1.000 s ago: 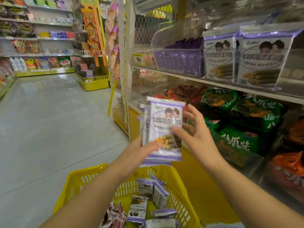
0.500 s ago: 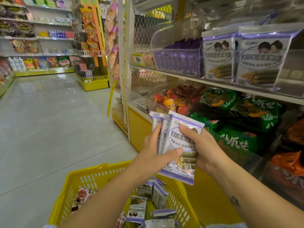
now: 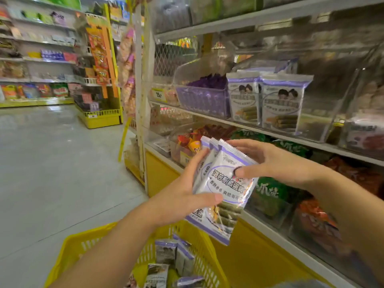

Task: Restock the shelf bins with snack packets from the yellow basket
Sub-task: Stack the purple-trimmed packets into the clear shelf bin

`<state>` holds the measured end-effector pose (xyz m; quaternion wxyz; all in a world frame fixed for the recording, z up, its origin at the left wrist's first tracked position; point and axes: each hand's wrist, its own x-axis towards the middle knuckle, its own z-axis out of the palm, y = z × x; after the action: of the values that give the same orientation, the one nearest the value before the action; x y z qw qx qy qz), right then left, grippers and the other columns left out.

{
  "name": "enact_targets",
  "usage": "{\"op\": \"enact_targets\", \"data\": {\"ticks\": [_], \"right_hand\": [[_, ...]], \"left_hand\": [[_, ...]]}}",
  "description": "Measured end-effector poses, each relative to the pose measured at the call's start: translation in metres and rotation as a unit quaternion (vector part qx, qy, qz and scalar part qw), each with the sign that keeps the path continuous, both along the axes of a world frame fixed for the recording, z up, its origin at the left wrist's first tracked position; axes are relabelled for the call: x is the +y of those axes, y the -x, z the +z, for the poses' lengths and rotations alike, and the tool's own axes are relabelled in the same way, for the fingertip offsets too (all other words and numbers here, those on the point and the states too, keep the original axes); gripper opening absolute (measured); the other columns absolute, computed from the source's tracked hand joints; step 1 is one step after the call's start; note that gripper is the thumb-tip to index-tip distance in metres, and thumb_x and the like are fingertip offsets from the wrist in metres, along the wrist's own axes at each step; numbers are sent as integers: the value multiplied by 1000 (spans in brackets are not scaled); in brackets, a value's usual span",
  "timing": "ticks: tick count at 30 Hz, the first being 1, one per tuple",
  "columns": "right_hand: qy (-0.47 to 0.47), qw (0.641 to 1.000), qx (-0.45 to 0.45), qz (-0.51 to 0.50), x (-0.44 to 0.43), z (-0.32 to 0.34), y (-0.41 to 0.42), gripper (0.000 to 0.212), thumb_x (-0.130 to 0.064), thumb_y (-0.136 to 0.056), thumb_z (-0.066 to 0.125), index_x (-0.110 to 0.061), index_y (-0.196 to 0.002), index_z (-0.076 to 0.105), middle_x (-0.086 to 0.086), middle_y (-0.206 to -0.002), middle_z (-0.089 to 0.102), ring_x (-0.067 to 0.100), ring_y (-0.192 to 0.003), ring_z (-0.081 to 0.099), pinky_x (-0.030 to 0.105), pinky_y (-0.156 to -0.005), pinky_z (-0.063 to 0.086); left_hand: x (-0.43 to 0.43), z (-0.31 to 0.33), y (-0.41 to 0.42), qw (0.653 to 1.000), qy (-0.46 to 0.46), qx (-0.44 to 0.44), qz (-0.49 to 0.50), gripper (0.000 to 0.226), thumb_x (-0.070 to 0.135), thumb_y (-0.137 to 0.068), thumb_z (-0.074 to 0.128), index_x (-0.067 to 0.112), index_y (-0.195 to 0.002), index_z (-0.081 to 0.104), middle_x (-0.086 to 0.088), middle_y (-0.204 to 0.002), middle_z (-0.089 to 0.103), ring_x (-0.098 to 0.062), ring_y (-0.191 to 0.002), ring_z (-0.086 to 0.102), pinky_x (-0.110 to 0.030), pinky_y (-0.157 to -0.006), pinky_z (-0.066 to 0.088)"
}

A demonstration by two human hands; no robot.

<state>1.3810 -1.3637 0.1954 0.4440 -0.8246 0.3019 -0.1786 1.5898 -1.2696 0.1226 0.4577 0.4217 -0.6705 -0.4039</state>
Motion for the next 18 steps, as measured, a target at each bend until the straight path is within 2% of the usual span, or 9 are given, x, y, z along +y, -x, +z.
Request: {"op": "enact_targets", "data": {"ticks": [3,5,7,10,12,15,16,18], "right_hand": [[-40,995,46,78,5,42,18,80,-19,-72,80,-31,-139,40,5,-131,59,25,-117,60,48,-96,49],[-70,991,34,110,13,67,29,78,-11,-74,77,-32,-139,39,9,-131,59,29,-117,60,46,-91,52],[-52,993,15,104,22,91,40,78,-10,-70,79,-30,-135,42,8,-124,64,29,-112,63,42,-85,54],[52,998,-26,34,34,125,54,76,-10,-60,84,-30,-125,49,2,-110,70,26,-100,68,41,-76,57],[115,991,-63,-2,42,150,63,74,-10,-58,83,-33,-120,51,-2,-105,71,23,-96,70,37,-73,58],[233,968,-83,-45,50,183,76,75,-23,-57,89,-38,-119,49,-6,-106,69,13,-92,71,32,-73,59],[283,953,-84,-69,52,192,80,75,-29,-55,89,-40,-118,48,-8,-106,68,7,-87,71,26,-70,58],[388,909,-86,-122,50,205,85,75,-36,-53,83,-40,-118,45,-12,-103,63,-2,-80,67,13,-65,52]], "left_hand": [[3,31,15,998,31,-26,-38,100,42,-74,76,71,-128,-4,37,-147,22,14,-131,32,-11,-98,37],[5,57,23,996,56,-50,-44,105,49,-72,76,78,-121,-11,36,-149,18,14,-133,28,-15,-100,36],[7,83,31,991,93,-87,-33,106,55,-70,75,78,-122,-14,36,-151,15,12,-136,25,-21,-107,30],[5,121,44,976,171,-134,-7,105,54,-74,71,69,-131,-16,42,-148,11,17,-134,21,-14,-107,26],[-1,148,53,961,222,-164,17,104,49,-77,70,64,-136,-15,41,-149,10,17,-134,20,-15,-106,27],[-15,190,69,937,290,-190,40,104,38,-81,72,54,-143,-10,39,-147,20,20,-128,29,-4,-96,34],[-23,203,75,929,312,-192,53,104,33,-81,74,49,-146,-6,35,-147,25,17,-128,32,-7,-97,35],[-41,223,88,911,354,-190,94,101,26,-80,74,34,-152,5,16,-150,35,-1,-135,36,-30,-110,35]]}}
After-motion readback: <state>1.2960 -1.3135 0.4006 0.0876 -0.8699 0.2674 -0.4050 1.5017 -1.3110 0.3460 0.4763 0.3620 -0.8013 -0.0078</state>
